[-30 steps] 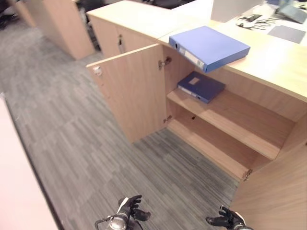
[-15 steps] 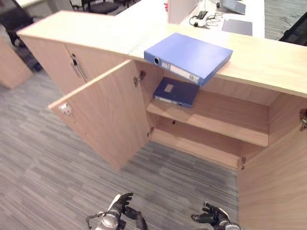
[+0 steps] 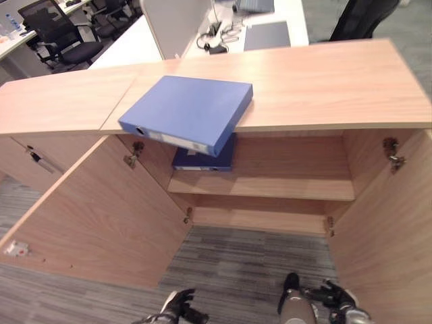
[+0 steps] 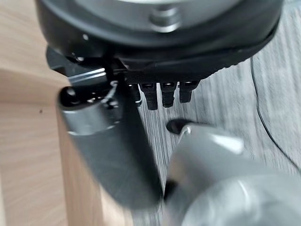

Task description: Put the empty folder in the office cabinet

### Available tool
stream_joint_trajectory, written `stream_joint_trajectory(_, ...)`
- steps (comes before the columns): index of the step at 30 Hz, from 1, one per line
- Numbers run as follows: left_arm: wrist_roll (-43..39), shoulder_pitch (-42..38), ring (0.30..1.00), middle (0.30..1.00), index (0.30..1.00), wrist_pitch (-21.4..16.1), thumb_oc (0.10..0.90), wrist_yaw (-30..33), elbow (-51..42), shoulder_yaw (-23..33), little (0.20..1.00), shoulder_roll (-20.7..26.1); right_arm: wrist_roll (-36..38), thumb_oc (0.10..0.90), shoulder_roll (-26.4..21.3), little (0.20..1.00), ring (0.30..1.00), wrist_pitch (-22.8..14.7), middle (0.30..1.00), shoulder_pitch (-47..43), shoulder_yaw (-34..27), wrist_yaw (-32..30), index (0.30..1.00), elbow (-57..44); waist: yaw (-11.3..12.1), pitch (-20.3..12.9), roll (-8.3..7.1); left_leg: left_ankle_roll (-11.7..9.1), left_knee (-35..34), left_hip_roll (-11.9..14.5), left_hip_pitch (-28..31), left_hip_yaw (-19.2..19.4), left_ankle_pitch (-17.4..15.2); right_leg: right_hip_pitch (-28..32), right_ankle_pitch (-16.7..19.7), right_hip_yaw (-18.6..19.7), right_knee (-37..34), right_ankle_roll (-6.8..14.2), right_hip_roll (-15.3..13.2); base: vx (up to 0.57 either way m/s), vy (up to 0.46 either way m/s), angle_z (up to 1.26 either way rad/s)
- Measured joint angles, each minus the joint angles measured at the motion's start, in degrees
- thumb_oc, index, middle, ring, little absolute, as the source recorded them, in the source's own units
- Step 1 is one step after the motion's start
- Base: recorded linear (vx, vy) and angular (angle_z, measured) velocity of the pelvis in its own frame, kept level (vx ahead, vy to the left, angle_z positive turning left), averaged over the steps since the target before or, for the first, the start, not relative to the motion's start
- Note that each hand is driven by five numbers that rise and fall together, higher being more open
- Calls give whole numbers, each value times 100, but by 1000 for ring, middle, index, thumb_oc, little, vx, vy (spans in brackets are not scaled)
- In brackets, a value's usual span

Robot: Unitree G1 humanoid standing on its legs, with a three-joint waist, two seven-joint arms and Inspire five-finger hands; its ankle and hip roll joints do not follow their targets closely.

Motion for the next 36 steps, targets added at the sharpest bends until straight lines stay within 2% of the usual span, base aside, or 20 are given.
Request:
stream_joint_trajectory(3, 5, -130, 900, 900, 900, -65, 800, 0, 16, 4, 900, -9, -25, 800, -152, 900, 900, -11, 900, 107, 17, 3, 900, 25, -63, 35, -92, -87, 281, 17, 106, -118, 302, 93, -422, 30, 476, 52, -138, 278, -289, 14)
stream_joint_trajectory(4, 7, -204, 900, 900, 900, -89, 800, -1, 44, 0, 900, -43, -53, 800, -250, 900, 900, 22, 900, 197, 17, 11, 900, 121, -154, 56, -141, -235, 405, 66, 134, -496, 408, 230, -607, 9, 711, -11, -276, 193, -298, 35)
stream_joint_trajectory(6, 7, -241, 900, 900, 900, -165, 800, -5, -1, -13, 900, -57, -68, 800, -321, 900, 900, 93, 900, 234, 39, 7, 900, 271, -232, 58, -143, -305, 608, 128, 51, -765, 536, 314, -747, 114, 782, 80, -293, 148, -270, 32)
stream_joint_trajectory(10, 0, -276, 900, 900, 900, -145, 800, 1, 112, -14, 900, -47, -277, 800, -251, 900, 900, 112, 900, 423, 133, 22, 900, 288, -237, 109, -210, -442, 1066, 343, -73, -1164, 998, 622, -735, 15, 368, 30, -69, 95, -279, -10)
stream_joint_trajectory(11, -2, -235, 900, 900, 900, -142, 800, -18, 123, -13, 900, -53, -286, 800, -243, 900, 900, 122, 900, 413, 190, 29, 900, 270, -231, 90, -178, -454, 1158, 386, -89, -1217, 1210, 740, -702, -32, 202, -12, 65, 231, -354, -22)
stream_joint_trajectory(12, -8, -203, 900, 900, 900, -129, 800, -11, 123, 13, 900, -41, -289, 800, -190, 900, 900, 128, 900, 386, 244, 36, 900, 268, -227, 93, -276, -452, 1295, 434, -155, -1419, 1527, 844, -709, -39, 68, -4, 141, 276, -382, -24)
stream_joint_trajectory(15, -56, -112, 900, 900, 900, -125, 800, -16, 44, 12, 900, 25, -287, 800, -137, 900, 900, 145, 900, 320, 238, 84, 900, 228, -227, 99, -463, 280, 1904, 601, -300, -1107, 2227, 969, -853, 98, -16, -167, 293, 209, -280, -38)
stream_joint_trajectory(17, -54, -68, 900, 900, 900, -108, 800, -37, 35, -16, 900, 20, -282, 800, -154, 900, 900, 142, 900, 203, 233, 59, 900, 222, -214, 142, -576, 574, 2291, 725, -336, -948, 2480, 1184, -848, 269, -224, -396, 404, 175, -152, -50)
stream_joint_trajectory(19, -52, -205, 900, 900, 900, -126, 800, -122, -16, -37, 900, -17, -275, 800, -175, 900, 900, 141, 900, 183, 261, 118, 900, 215, -249, 128, -651, 570, 2490, 660, -507, -516, 2476, 1448, -935, 304, -485, -498, 503, 343, -81, -22)
stream_joint_trajectory(20, -54, -232, 900, 900, 900, -202, 800, -116, -73, -52, 900, -4, -271, 800, -100, 900, 900, 176, 900, 209, 231, 113, 900, 230, -196, 113, -618, 187, 2545, 954, -456, -119, 2144, 1689, -803, 340, -890, -592, 774, 199, 26, -13)
stream_joint_trajectory(21, -53, -258, 900, 900, 900, -199, 800, -119, -98, -55, 900, -2, -272, 800, -92, 900, 900, 186, 900, 202, 235, 129, 900, 228, -178, 127, -640, 39, 2479, 940, -472, -3, 2016, 1762, -681, 320, -1028, -588, 819, 211, 55, -12)
stream_joint_trajectory(22, -50, -249, 900, 900, 900, -193, 800, -125, -88, -74, 900, -3, -265, 800, -77, 900, 900, 195, 900, 213, 235, 142, 900, 222, -189, 122, -634, -310, 2273, 917, -559, 22, 1716, 1902, -579, 320, -1297, -588, 935, 102, 65, -14)
stream_joint_trajectory(23, -51, -219, 900, 900, 900, -197, 800, -124, -73, -74, 900, -2, -266, 800, -48, 900, 900, 223, 900, 221, 237, 160, 900, 231, -155, 123, -630, -411, 1822, 811, -572, -1, 1629, 2002, -518, 338, -1468, -593, 1017, 139, 78, -15)
stream_joint_trajectory(25, -50, -146, 900, 900, 900, -187, 800, -119, 53, -72, 900, 1, -259, 800, 19, 900, 900, 214, 900, 220, 238, 130, 900, 247, -154, 99, -554, -480, 1244, 726, -776, -179, 1573, 2130, -394, 384, -1762, -538, 1240, 196, 41, -34)
stream_joint_trajectory(27, -48, -97, 900, 900, 900, -147, 800, -120, 283, -71, 900, -25, -225, 800, 39, 900, 900, 202, 900, 196, 238, 124, 900, 248, -127, 96, -471, -245, 1205, 775, -961, -198, 1773, 2242, -373, 516, -1975, -532, 1431, 176, 44, -40)
stream_joint_trajectory(30, -60, 6, 900, 900, 900, -139, 800, -122, 417, -53, 900, -2, -216, 800, 116, 900, 900, 193, 900, 296, 241, 58, 900, 247, -22, 43, -597, -350, 1359, 727, -929, -366, 1683, 2328, -309, 682, -2080, -471, 1379, 148, 102, -30)
stream_joint_trajectory(32, -50, 19, 900, 900, 900, -145, 800, -108, 351, -54, 900, 0, -222, 800, 122, 900, 900, 182, 900, 328, 306, 16, 900, 231, 52, 38, -608, -486, 1147, 597, -886, -583, 1327, 2327, -58, 888, -2247, -381, 1395, 203, 134, -29)
stream_joint_trajectory(34, -45, 12, 900, 900, 900, -146, 800, -110, 304, -56, 900, -2, -236, 800, 114, 900, 900, 186, 900, 357, 384, 17, 900, 244, 137, 40, -571, -433, 521, 332, -657, -953, 1072, 2339, 72, 1031, -2348, -318, 1403, 114, 81, -38)
stream_joint_trajectory(35, -42, -25, 900, 900, 900, -141, 800, -101, 306, -56, 900, 25, -252, 800, 158, 900, 900, 173, 900, 438, 447, 30, 900, 228, 97, 23, -547, -379, 457, 252, -539, -921, 1068, 2391, 89, 1033, -2365, -161, 1396, 211, 208, -16)
stream_joint_trajectory(36, -30, -58, 900, 900, 900, -142, 800, -91, 303, -57, 900, 87, -275, 800, 267, 900, 900, 156, 900, 512, 446, 33, 900, 247, 104, 12, -650, -374, 515, 191, -504, -940, 958, 2516, 139, 1035, -2483, -78, 1337, 213, 213, -2)
